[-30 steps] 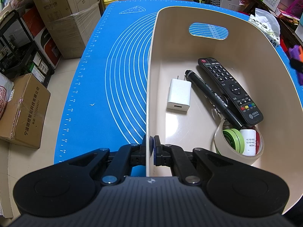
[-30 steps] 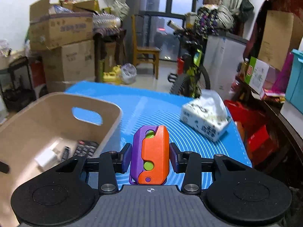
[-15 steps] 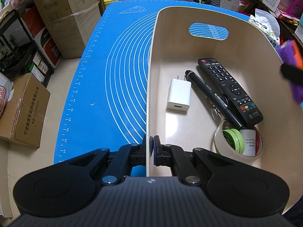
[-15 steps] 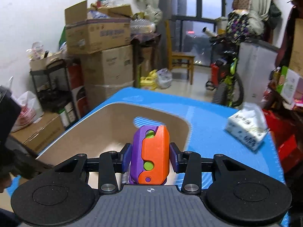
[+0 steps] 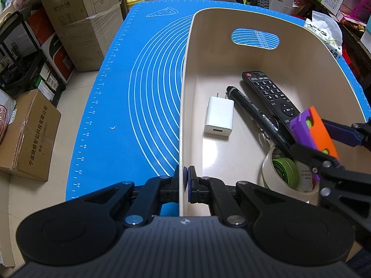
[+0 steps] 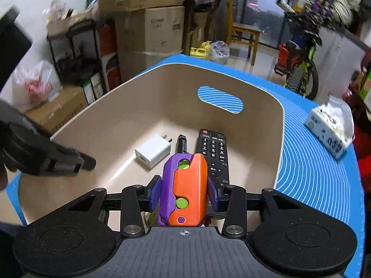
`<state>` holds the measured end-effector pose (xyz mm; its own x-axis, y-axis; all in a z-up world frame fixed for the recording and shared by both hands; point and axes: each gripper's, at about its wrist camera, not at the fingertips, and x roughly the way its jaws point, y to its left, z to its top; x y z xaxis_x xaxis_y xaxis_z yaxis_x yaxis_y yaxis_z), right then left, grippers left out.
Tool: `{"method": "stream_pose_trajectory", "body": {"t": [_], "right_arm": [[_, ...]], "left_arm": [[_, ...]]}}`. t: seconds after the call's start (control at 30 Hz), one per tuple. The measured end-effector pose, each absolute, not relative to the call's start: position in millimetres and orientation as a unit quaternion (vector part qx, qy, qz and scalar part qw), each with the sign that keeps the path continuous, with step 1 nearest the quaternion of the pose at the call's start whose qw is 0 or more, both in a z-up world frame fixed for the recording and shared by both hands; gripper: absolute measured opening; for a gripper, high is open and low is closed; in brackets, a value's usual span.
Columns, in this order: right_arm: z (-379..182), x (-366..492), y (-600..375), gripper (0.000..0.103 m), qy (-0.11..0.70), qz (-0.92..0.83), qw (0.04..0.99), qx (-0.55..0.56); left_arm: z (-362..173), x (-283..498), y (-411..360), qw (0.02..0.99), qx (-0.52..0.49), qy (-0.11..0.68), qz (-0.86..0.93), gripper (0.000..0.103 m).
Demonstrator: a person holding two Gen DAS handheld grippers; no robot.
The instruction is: Organize rigid objects
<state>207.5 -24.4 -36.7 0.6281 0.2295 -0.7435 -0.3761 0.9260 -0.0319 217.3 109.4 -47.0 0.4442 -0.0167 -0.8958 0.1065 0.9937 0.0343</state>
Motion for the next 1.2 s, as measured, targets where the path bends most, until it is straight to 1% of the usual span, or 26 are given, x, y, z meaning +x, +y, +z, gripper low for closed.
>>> {"method": "stream_pose_trajectory", "body": {"t": [0.2,0.23,0.27,0.37,0.43,0.47,0.53,0.57,0.6,0.7,0.87,1.0,1.2], "right_arm": [[-37.5,214.2,-26.0,0.048,0.408,0.171,0.893,-0.087],[-36.9,214.1,-26.4,0.051,0.407,0.171,0.893,-0.085],[-35.3,213.5,-27.3,0.052,0.402,0.173,0.895,-0.08],[-29.4,208.9,-30.3,0.062,0.385,0.174,0.903,-0.071],[-25.6,205.0,-33.6,0.069,0.375,0.173,0.909,-0.06],[-23.4,203.6,-35.9,0.07,0.373,0.171,0.911,-0.053],[-18.6,201.1,-41.9,0.075,0.368,0.165,0.914,-0.033],[-15.2,198.8,-45.2,0.076,0.366,0.16,0.917,-0.02],[-13.0,196.5,-47.4,0.078,0.363,0.155,0.919,-0.01],[-7.1,184.7,-55.6,0.084,0.356,0.139,0.924,0.01],[2.3,164.5,-67.1,0.088,0.351,0.125,0.928,0.017],[14.4,148.4,-75.1,0.09,0.347,0.118,0.93,0.022],[37.5,122.3,-82.2,0.093,0.331,0.12,0.936,0.023]], "left_arm": [[-46.9,217.7,107.8,0.849,0.042,0.525,-0.033,0.005],[-46.8,217.8,107.3,0.849,0.043,0.526,-0.032,0.006],[-46.9,217.7,106.7,0.849,0.044,0.526,-0.032,0.006],[-46.9,217.6,105.9,0.85,0.044,0.525,-0.028,0.007],[-46.3,217.2,106.5,0.85,0.045,0.524,-0.023,0.01],[-45.0,216.7,106.5,0.852,0.046,0.522,-0.021,0.014],[-41.2,214.9,106.4,0.855,0.049,0.515,-0.015,0.034],[-38.9,213.3,106.7,0.859,0.048,0.51,-0.014,0.049],[-36.6,212.3,107.4,0.862,0.046,0.505,-0.012,0.059],[-27.0,206.1,106.8,0.872,0.041,0.488,-0.007,0.071],[-2.6,189.9,102.3,0.893,0.027,0.448,-0.012,0.072],[17.6,175.1,94.4,0.907,0.033,0.42,-0.016,0.077],[36.3,143.8,85.7,0.914,0.032,0.403,-0.014,0.078]]}}
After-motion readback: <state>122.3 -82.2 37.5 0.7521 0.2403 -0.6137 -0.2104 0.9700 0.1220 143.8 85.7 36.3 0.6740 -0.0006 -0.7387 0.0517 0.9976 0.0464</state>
